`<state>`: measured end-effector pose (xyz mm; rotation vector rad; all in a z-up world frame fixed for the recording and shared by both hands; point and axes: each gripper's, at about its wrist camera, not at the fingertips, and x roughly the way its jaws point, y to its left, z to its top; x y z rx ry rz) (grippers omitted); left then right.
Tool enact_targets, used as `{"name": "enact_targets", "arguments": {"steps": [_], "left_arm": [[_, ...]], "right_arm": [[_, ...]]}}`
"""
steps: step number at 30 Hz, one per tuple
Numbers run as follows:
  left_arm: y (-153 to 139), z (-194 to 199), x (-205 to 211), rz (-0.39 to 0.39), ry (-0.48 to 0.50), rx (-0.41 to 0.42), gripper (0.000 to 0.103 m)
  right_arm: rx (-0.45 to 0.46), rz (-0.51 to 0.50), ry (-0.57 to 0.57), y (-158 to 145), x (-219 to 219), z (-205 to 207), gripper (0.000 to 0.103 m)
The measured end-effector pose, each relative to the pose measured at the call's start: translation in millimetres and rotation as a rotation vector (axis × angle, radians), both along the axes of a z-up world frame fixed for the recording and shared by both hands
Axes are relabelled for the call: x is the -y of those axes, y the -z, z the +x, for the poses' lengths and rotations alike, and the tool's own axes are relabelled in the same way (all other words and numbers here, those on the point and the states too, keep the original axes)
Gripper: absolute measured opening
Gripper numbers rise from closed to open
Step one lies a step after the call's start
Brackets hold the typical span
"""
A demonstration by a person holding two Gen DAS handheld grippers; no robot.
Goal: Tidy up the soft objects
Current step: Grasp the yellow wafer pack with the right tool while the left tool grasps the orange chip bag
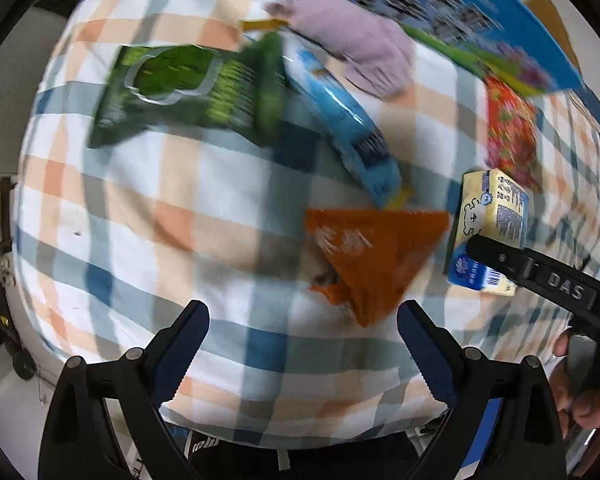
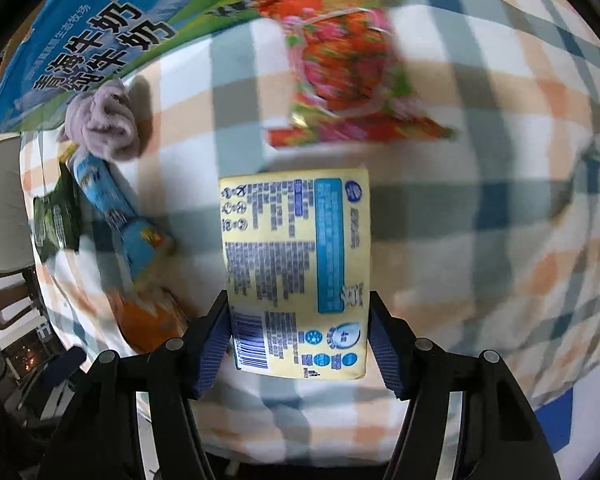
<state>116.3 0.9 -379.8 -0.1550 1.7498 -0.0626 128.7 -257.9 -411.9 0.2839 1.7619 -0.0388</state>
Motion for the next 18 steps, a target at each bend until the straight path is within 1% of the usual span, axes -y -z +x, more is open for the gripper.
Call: {"name": "enact_targets", "arguments": {"steps": [2, 5, 8, 9, 11, 13, 16, 17, 18], "left_arm": [[9, -4, 12, -0.009, 0.018, 0.003, 0.096], [17, 0, 23, -0.015, 0.030, 0.020, 0.096], [32, 6, 32, -0.009, 0.049, 0.046, 0.095], [36, 8, 33, -0.006, 0.053, 0.052, 0.091], [46, 16, 32, -0.014, 0.058, 0.047, 0.069], [54, 18, 34, -0.012, 0.067, 0.042, 0.061], [58, 19, 35, 0.012, 0.092, 0.064, 0.060], [55, 23, 37, 0.016, 0.096, 0.065, 0.058], [57, 22, 36, 0.023, 0.099, 0.065, 0.058]], "right_arm": [[-0.005, -0.015, -0.004, -3, 9, -13, 0.066], [-0.007, -0.038, -0.013, 1, 17, -31, 0.066], [-0.007, -0.017, 0.008, 10, 17, -41, 0.067], [-0.006, -0.012, 0.014, 13, 20, -43, 0.067], [-0.006, -0.008, 0.022, 18, 19, -48, 0.067], [-0.006, -0.007, 0.023, 20, 22, -50, 0.067], [-0.008, -0.009, 0.021, 22, 25, -48, 0.067], [-0.009, -0.010, 0.020, 22, 23, -42, 0.067], [-0.010, -0.011, 0.022, 19, 20, -45, 0.067]]}}
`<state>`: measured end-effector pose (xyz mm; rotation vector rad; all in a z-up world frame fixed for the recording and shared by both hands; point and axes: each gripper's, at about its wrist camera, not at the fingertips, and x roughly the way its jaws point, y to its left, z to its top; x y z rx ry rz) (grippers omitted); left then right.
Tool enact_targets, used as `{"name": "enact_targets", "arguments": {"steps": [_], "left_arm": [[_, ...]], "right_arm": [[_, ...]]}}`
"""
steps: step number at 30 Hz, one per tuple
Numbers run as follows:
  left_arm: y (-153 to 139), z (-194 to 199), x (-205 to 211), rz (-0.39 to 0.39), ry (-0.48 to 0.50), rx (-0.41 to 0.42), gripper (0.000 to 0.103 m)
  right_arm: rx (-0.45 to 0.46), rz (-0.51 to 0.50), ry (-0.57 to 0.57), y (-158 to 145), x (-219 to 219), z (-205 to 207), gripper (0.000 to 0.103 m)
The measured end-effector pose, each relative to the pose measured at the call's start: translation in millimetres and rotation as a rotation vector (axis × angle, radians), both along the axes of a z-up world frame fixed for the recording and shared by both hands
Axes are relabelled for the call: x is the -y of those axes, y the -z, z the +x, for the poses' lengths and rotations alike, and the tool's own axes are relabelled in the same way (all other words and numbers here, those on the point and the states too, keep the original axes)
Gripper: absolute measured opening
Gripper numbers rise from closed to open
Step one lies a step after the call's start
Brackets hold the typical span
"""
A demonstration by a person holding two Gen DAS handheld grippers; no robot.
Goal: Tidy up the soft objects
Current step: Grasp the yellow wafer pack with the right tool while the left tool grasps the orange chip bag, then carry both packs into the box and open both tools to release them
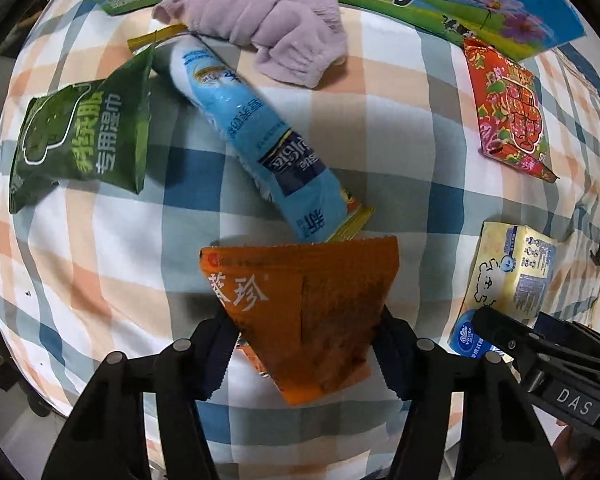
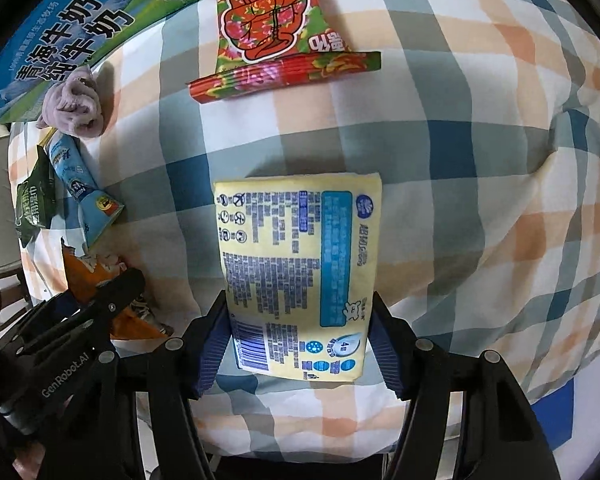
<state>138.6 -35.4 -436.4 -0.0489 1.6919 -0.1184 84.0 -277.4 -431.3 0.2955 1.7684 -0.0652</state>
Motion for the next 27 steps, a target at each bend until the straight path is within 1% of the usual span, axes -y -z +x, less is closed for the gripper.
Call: {"name": "enact_targets", "arguments": {"steps": [2, 4, 5, 7, 9, 13, 15, 17, 21, 23, 27], "left_arm": [[3, 1, 6, 0.005, 0.000, 0.001, 0.057], [1, 2, 8, 0.009, 0.002, 0.001, 0.057], [0, 2, 17, 0.007, 0.004, 0.005, 0.057], [3, 2, 19, 0.011, 0.009, 0.006, 0.057], [4, -1, 22, 0.016, 0.012, 0.002, 0.057], [9, -3, 28, 0.035, 0.029, 0.005, 0.057], [7, -3, 31, 0.036, 0.032, 0.009, 0.051], [-1, -4, 37, 0.035, 0.031, 0.016, 0.046], [-14, -10, 36, 0.051, 0.023, 0.035, 0.042], [-22, -13, 34, 0.051, 0.016, 0.042, 0.038], [-43, -21, 30, 0.044, 0.000, 0.065, 0.037]], "right_arm": [[-0.003, -0.002, -0.001, 1, -3, 2, 0.067], [-0.006, -0.007, -0.002, 12, -10, 11, 0.067], [-0.008, -0.009, -0.004, 14, -13, 12, 0.067], [-0.013, -0.017, -0.010, 17, -17, 19, 0.067], [-0.018, -0.023, -0.014, 22, -25, 40, 0.067], [-0.030, -0.040, -0.029, 29, -41, 47, 0.067], [-0.028, -0.046, -0.034, 31, -47, 50, 0.067], [-0.021, -0.048, -0.039, 30, -54, 51, 0.066], [0.004, -0.056, -0.072, 19, -60, 46, 0.066], [0.017, -0.051, -0.080, 14, -66, 44, 0.066], [0.053, -0.019, -0.089, -2, -69, 38, 0.066]]}}
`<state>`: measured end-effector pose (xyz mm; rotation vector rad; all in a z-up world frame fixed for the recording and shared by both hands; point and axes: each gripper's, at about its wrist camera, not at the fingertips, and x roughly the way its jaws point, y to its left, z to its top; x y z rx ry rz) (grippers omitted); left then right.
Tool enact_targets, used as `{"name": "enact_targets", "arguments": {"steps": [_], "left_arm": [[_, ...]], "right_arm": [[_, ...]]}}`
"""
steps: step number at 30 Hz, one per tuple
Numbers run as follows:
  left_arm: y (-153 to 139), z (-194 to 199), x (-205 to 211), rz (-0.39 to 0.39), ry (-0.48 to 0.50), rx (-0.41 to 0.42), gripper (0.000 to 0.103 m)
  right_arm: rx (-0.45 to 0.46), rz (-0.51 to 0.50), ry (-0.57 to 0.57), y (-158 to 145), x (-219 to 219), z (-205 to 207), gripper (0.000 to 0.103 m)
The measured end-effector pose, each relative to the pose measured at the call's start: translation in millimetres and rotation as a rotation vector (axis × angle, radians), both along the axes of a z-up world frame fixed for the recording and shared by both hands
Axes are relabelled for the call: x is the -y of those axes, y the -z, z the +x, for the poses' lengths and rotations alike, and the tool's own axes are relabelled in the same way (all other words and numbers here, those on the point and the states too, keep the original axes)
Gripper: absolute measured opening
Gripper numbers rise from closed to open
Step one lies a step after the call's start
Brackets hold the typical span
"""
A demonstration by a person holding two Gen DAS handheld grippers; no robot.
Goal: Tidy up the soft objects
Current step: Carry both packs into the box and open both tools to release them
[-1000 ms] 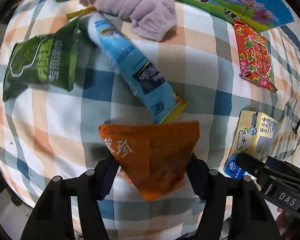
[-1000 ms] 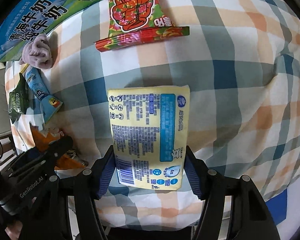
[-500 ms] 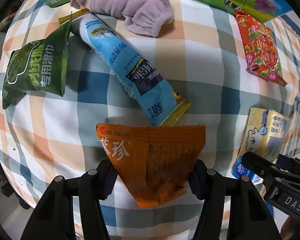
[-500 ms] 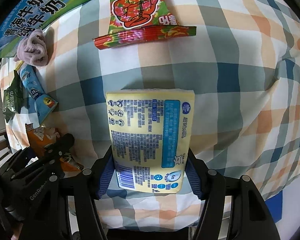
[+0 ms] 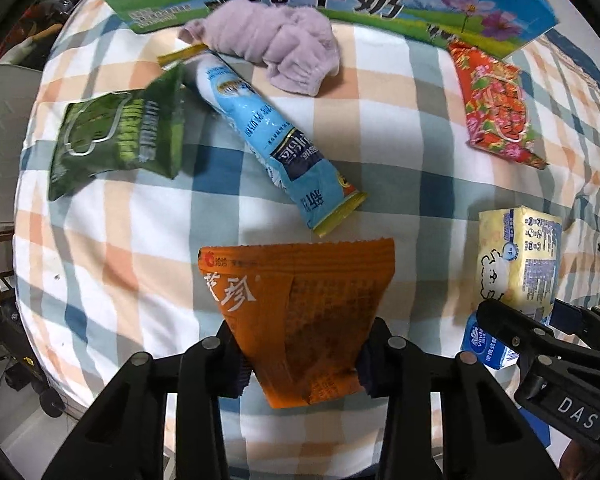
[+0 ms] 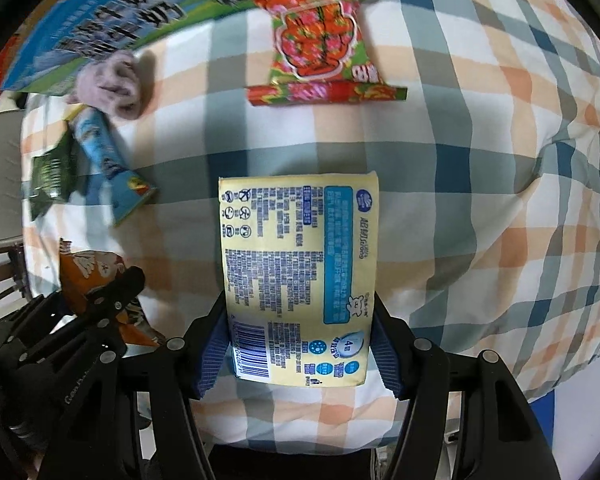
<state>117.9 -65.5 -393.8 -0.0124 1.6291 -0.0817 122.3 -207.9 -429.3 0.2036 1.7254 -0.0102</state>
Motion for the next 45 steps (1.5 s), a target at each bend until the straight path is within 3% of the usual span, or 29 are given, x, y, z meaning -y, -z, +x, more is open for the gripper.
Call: {"name": "enact_targets", "arguments": {"steps": [12, 16, 21, 29, 34, 38, 45], "left_arm": [[-85, -8, -1, -0.048, -0.039, 0.092, 0.036], [-117, -1, -7, -0.086, -0.055, 0.141, 0.036], [-149, 32, -9, -0.107, -0.052, 0.204, 0.036], [-198, 132, -14, -0.092, 0.003, 0.303, 0.036], [-193, 202, -13, -0.076, 0.058, 0.292, 0.036], [-168, 264, -10, -0.079, 0.087, 0.233, 0.036], [-84, 350, 12, -0.086, 0.148, 0.037, 0.036]], "right_arm": [[0.126, 0.139, -0.025, -66, 8, 7, 0.065], [0.172, 0.186, -0.045, -105, 13, 16, 0.065], [0.249, 0.221, -0.064, -150, 10, 42, 0.065], [0.360, 0.188, -0.048, -206, 5, 124, 0.065], [0.372, 0.123, -0.030, -206, -4, 190, 0.065], [0.332, 0.073, -0.007, -181, -5, 250, 0.065], [0.251, -0.027, 0.012, -110, 6, 320, 0.065]]}}
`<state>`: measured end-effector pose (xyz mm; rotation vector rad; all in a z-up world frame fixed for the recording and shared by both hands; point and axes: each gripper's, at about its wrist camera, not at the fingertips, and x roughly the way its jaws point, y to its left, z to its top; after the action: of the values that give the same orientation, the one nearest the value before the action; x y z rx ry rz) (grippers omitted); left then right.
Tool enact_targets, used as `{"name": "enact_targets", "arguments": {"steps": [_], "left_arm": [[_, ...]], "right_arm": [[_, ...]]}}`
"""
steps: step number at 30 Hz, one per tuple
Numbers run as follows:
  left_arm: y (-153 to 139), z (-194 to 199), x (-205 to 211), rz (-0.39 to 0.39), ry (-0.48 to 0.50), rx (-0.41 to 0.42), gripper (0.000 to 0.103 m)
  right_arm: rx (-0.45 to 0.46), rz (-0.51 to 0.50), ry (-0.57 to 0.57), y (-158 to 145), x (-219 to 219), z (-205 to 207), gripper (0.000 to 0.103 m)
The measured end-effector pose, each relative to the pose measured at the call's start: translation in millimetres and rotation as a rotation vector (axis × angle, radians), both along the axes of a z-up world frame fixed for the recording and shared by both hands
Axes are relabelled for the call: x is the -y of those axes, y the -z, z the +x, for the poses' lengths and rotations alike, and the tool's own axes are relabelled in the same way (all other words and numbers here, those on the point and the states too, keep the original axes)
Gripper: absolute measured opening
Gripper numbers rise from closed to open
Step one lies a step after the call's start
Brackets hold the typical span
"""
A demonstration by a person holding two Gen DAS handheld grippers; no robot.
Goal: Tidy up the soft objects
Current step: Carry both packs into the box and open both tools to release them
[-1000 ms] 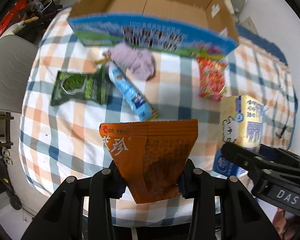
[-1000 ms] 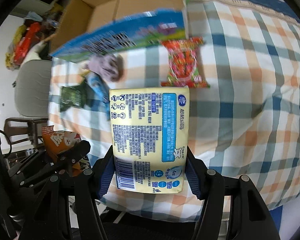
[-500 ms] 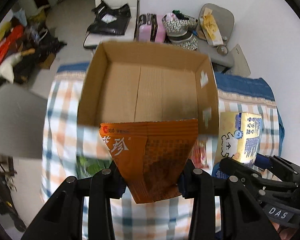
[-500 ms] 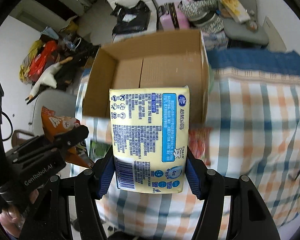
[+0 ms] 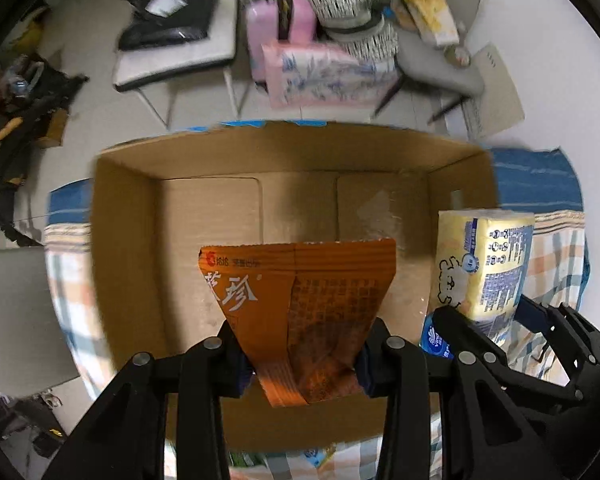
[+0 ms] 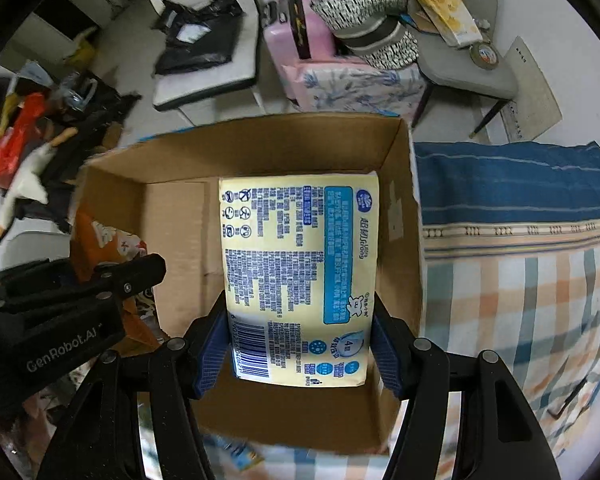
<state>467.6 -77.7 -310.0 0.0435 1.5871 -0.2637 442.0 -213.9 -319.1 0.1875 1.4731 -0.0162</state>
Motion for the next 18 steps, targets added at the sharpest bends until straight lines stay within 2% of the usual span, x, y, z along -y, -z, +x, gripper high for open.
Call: {"name": "enact_targets", "arguments": {"steps": [6, 12, 18], "left_arm": [[59, 34, 22, -0.020, 0.040, -0.126, 0.036], [86, 43, 37, -0.039, 0.061, -0.190, 0.037], [90, 45, 37, -0.031, 0.016, -0.209, 0.038]], "right_arm": [[-0.055, -0.040, 0.000, 49, 7, 28, 0.065], [-0.070, -0.062, -0.029, 70, 2, 38, 0.066], [-0.103, -0.084, -0.063, 69, -10, 38, 0.067]]}}
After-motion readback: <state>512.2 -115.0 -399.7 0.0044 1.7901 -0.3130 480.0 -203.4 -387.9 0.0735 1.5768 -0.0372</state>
